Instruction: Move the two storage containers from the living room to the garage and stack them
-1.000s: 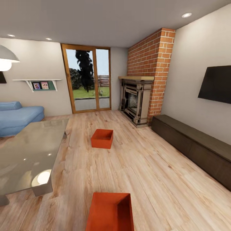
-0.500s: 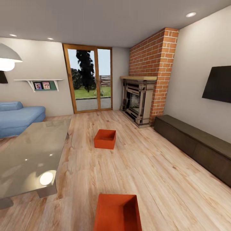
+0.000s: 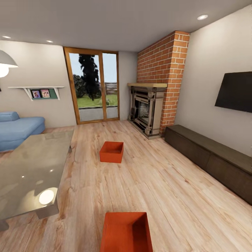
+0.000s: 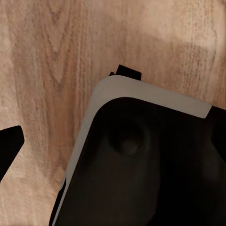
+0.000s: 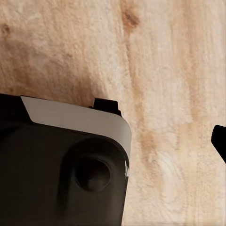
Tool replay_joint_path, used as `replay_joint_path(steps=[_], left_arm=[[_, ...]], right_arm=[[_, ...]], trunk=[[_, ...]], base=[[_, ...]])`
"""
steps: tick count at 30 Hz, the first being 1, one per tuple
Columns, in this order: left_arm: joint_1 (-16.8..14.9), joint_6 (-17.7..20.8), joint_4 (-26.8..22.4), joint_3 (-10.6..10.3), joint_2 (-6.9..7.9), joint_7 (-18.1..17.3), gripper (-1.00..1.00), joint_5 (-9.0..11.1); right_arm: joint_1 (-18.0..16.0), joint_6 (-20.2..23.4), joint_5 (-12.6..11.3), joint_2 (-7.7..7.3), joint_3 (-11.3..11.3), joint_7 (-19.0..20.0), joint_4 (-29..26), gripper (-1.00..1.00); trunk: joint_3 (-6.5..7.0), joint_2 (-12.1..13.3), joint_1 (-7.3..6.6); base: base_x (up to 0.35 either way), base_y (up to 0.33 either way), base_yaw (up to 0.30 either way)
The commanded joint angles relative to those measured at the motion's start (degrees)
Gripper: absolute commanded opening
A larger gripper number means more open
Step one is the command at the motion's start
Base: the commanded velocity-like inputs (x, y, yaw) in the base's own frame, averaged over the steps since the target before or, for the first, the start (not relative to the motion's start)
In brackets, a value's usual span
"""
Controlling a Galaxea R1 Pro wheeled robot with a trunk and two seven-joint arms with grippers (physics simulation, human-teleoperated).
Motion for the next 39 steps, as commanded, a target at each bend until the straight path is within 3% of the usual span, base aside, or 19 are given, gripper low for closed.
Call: replay_joint_path(steps=[1,30,39], left_arm=[[0.0,0.0,0.0,0.2,-0.02,0.1,1.0,0.1],[0.0,0.0,-0.1,0.2,0.06,0.2,1.0,0.1],[0.0,0.0,0.1,-0.1,0.04,0.2,1.0,-0.1]], right_arm=[[-0.1,-0.3,-0.6,0.04,0.6,-0.1,0.2,1.0],[-0.1,-0.3,-0.3,0.09,0.8,-0.5,0.1,1.0],[-0.1,-0.3,-0.1,-0.08,0.8,-0.2,0.1,1.0]], trunk=[[-0.06,0.0,0.0],[-0.06,0.0,0.0],[-0.69,0.0,0.0]], base=[[0.0,0.0,-0.005],[0.0,0.0,-0.031],[0.0,0.0,0.0]])
